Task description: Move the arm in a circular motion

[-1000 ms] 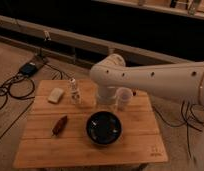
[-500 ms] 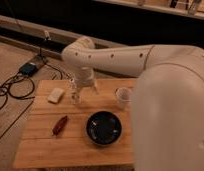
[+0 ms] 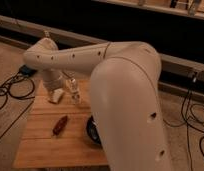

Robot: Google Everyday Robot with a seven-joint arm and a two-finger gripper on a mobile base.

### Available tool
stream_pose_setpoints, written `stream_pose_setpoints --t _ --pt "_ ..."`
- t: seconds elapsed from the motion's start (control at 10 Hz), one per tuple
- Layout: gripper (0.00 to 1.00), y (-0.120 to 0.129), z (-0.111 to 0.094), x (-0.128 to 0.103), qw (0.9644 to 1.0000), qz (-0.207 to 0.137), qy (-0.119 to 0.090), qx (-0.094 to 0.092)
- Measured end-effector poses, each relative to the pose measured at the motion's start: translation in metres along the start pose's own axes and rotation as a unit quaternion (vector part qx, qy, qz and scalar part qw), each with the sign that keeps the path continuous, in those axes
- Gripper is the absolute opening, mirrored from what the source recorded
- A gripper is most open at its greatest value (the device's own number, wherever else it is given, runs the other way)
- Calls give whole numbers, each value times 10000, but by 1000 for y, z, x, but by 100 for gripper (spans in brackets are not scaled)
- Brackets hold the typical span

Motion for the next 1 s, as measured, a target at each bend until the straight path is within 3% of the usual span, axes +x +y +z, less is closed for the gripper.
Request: stream_pose_setpoints --t 0.3,0.5,0.6,0.8,1.0 --pt "65 65 11 68 9960 -804 239 -317" --pt "65 78 16 114 9929 -1064 347 -395" --pt "65 74 18 138 9927 -1071 369 -403" --pt "65 49 22 176 9956 -766 380 -376" --pt "65 7 29 203 9987 -189 386 -290"
